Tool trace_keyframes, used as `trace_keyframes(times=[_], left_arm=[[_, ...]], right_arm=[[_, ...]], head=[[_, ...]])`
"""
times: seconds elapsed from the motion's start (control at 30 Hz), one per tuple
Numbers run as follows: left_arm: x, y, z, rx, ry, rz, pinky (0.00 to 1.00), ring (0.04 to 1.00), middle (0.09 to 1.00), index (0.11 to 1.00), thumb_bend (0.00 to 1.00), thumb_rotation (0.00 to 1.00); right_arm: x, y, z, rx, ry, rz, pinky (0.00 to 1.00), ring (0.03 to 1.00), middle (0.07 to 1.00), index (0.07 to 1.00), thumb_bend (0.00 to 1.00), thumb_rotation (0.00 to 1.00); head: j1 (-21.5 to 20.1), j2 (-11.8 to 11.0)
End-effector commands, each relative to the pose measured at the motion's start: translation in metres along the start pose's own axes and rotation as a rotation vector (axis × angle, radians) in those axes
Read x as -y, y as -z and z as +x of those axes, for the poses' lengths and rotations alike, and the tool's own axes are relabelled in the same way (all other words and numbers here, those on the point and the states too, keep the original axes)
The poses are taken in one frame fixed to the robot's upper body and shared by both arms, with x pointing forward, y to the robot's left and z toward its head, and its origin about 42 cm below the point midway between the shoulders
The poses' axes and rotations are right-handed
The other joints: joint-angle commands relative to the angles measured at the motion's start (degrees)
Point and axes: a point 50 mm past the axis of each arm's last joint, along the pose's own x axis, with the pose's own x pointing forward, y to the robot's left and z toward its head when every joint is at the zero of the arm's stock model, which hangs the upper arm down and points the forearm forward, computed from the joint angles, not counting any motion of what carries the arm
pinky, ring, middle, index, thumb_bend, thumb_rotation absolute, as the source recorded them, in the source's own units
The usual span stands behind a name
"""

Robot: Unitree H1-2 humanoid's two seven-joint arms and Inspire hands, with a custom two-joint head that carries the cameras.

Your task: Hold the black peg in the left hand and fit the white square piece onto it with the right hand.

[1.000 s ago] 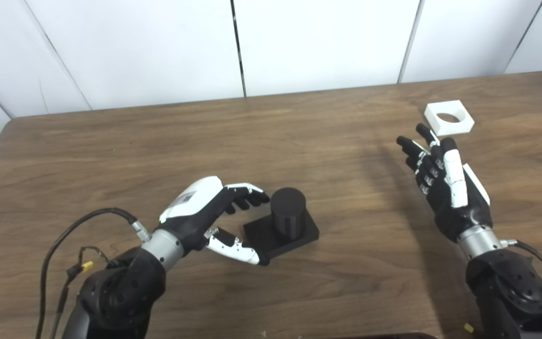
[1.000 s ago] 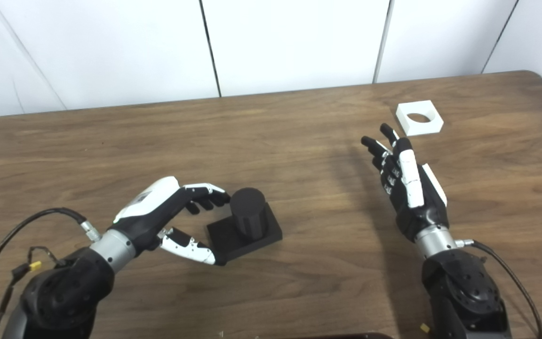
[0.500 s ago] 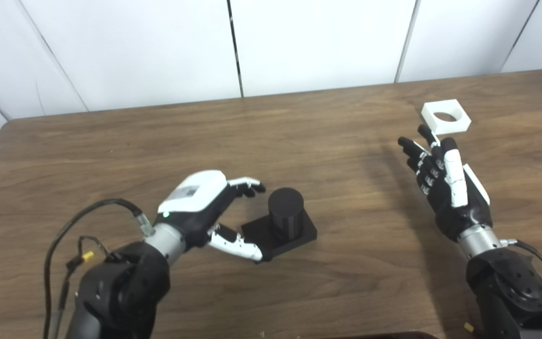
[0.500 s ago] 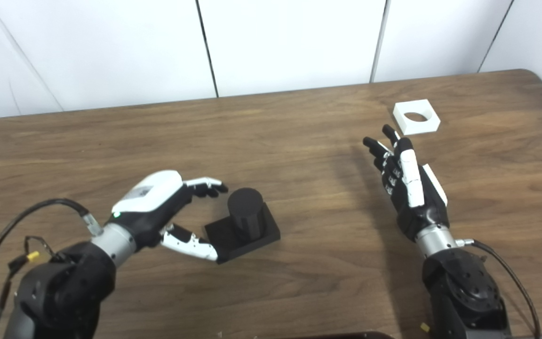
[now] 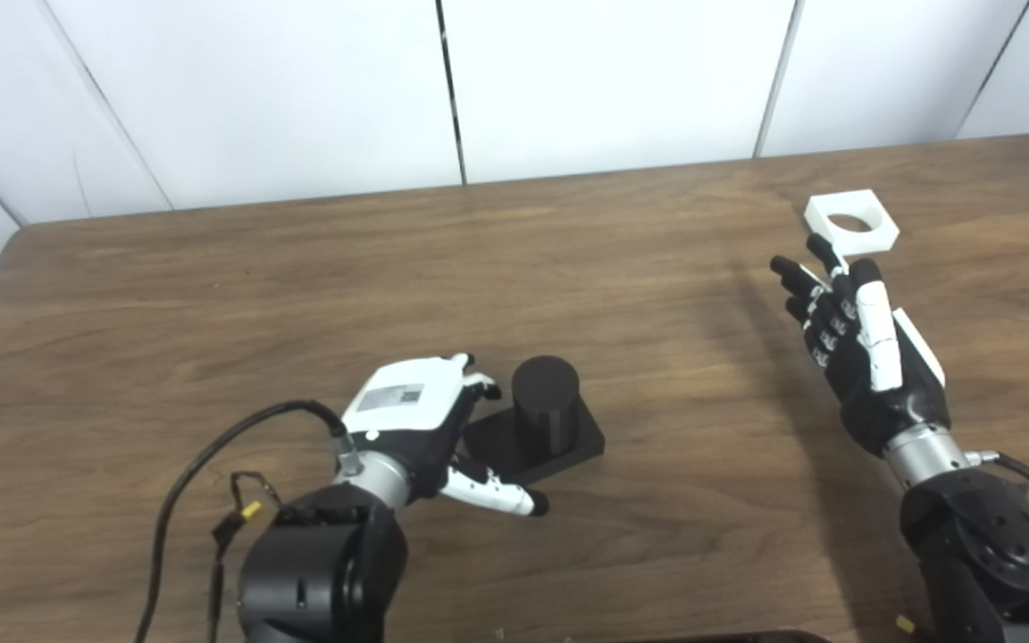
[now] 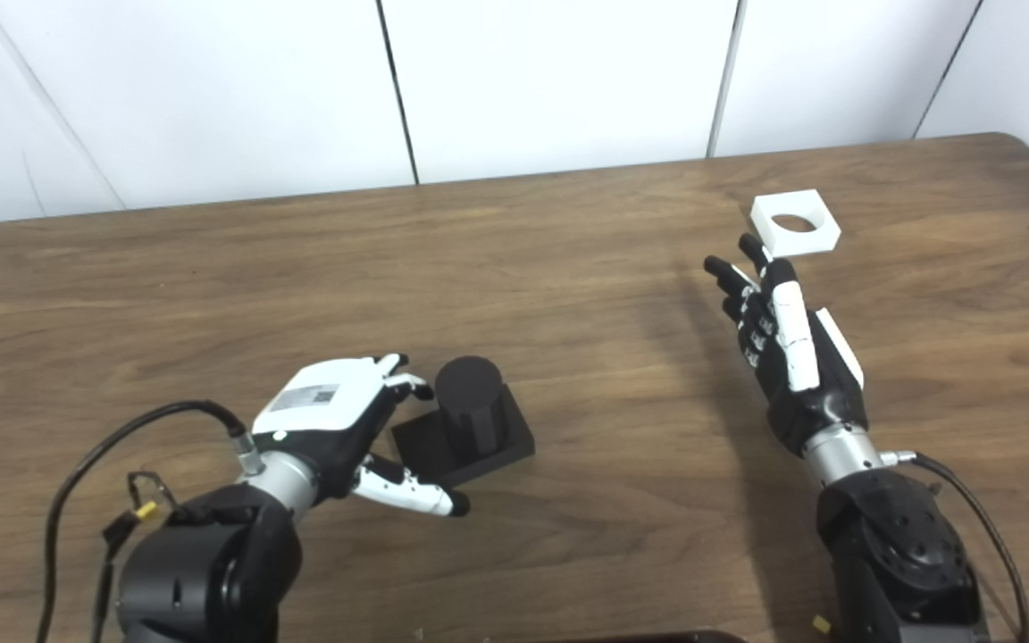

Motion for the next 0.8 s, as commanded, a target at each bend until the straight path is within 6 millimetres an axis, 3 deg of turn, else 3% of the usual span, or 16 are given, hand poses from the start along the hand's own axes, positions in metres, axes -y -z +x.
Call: trace_keyframes(times=[0.0,0.13,0.17,0.23,0.3,0.33,0.53,0.67,0.77], left_arm=[[-0.007,-0.004,-0.002,-0.011,-0.047,0.023,1.00,1.000,1.000,0.852,1.00,0.53],[0.000,-0.008,-0.001,-0.014,-0.053,0.017,1.00,1.000,1.000,0.818,0.97,0.48],[0.002,-0.008,0.000,-0.015,-0.057,0.020,1.00,1.000,1.000,0.806,0.94,0.43],[0.006,-0.008,0.002,-0.021,-0.065,0.028,1.00,1.000,1.000,0.774,0.87,0.23],[0.009,-0.006,0.005,-0.023,-0.069,0.031,1.00,1.000,1.000,0.747,0.82,0.12],[0.010,-0.005,0.006,-0.023,-0.071,0.031,1.00,1.000,1.000,0.731,0.80,0.11],[0.016,-0.002,0.010,-0.034,-0.078,0.050,1.00,1.000,0.998,0.681,0.80,0.21],[0.022,0.004,0.014,-0.034,-0.109,0.065,1.00,1.000,0.971,0.671,0.75,0.33],[0.026,0.009,0.018,-0.037,-0.123,0.062,1.00,1.000,0.961,0.664,0.72,0.33]], right_arm=[[-0.001,-0.017,0.007,0.075,-0.025,-0.007,1.00,0.969,0.895,1.000,0.54,1.00],[0.001,-0.018,0.007,0.071,-0.031,-0.001,1.00,0.972,0.902,1.000,0.53,1.00],[0.001,-0.018,0.006,0.070,-0.031,0.002,1.00,0.971,0.902,1.000,0.53,1.00],[0.001,-0.018,0.006,0.069,-0.032,0.005,1.00,0.971,0.900,1.000,0.53,1.00],[0.001,-0.018,0.005,0.070,-0.033,0.009,1.00,0.971,0.898,1.000,0.53,1.00],[0.002,-0.018,0.005,0.070,-0.034,0.010,1.00,0.974,0.899,1.000,0.53,1.00],[0.004,-0.019,0.004,0.073,-0.032,-0.003,1.00,0.977,0.901,1.000,0.55,1.00],[0.005,-0.019,0.003,0.070,-0.035,-0.002,1.00,0.978,0.893,1.000,0.55,1.00],[0.005,-0.019,0.003,0.071,-0.036,-0.001,1.00,0.978,0.897,1.000,0.53,1.00]], head=[[0.0,0.0],[0.1,0.2],[0.1,0.2],[0.2,0.2],[0.2,0.3],[0.3,0.4],[0.6,0.5],[0.7,0.5],[0.7,0.6]])
